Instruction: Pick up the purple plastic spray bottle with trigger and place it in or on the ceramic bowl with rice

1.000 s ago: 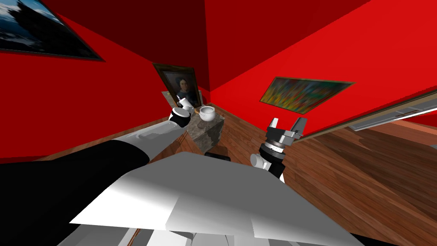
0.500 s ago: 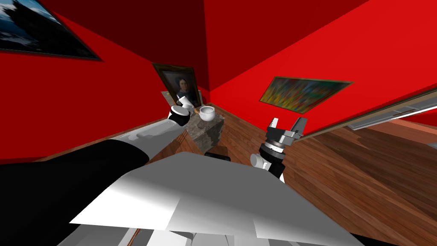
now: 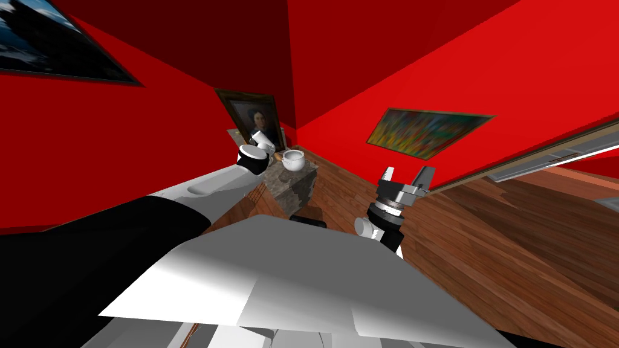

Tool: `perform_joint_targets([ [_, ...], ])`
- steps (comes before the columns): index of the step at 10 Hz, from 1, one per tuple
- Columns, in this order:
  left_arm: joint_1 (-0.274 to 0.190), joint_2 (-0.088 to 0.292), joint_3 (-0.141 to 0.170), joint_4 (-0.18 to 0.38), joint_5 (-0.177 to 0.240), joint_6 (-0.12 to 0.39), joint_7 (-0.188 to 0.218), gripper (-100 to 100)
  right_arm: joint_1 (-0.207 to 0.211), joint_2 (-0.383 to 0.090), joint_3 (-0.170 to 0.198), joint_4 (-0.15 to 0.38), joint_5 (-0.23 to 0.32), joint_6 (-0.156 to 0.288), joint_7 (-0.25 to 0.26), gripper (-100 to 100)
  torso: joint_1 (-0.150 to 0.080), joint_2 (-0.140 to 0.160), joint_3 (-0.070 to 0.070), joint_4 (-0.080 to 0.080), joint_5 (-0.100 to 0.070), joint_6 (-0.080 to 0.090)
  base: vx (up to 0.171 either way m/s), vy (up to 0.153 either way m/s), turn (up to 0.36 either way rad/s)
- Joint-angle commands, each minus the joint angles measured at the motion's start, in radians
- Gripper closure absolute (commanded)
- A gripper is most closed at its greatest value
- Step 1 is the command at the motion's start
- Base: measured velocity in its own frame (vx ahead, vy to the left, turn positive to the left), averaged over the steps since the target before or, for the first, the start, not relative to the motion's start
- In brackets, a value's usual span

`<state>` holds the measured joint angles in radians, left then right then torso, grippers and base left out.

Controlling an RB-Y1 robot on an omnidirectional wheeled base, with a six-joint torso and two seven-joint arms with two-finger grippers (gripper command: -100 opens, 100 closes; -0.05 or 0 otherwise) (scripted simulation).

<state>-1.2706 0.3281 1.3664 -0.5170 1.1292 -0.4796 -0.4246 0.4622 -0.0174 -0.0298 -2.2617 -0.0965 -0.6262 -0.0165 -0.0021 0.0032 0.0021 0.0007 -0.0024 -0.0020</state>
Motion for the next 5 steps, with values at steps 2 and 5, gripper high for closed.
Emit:
perform_joint_targets([
  [2,-0.002,-0.001,0.002,-0.002,0.001,-0.001,-0.008,0,0.000,0.000,0.000,0.000,0.000,0.000,0.000,0,0.000,0.000,0.000,0.000,0.000,0.000,-0.004,0.003,-0.004],
  [5,-0.002,0.000,0.002,-0.002,0.001,-0.001,-0.007,0,0.000,0.000,0.000,0.000,0.000,0.000,0.000,0,0.000,-0.001,-0.001,0.000,0.000,0.000,0.000,0.000,0.000],
])
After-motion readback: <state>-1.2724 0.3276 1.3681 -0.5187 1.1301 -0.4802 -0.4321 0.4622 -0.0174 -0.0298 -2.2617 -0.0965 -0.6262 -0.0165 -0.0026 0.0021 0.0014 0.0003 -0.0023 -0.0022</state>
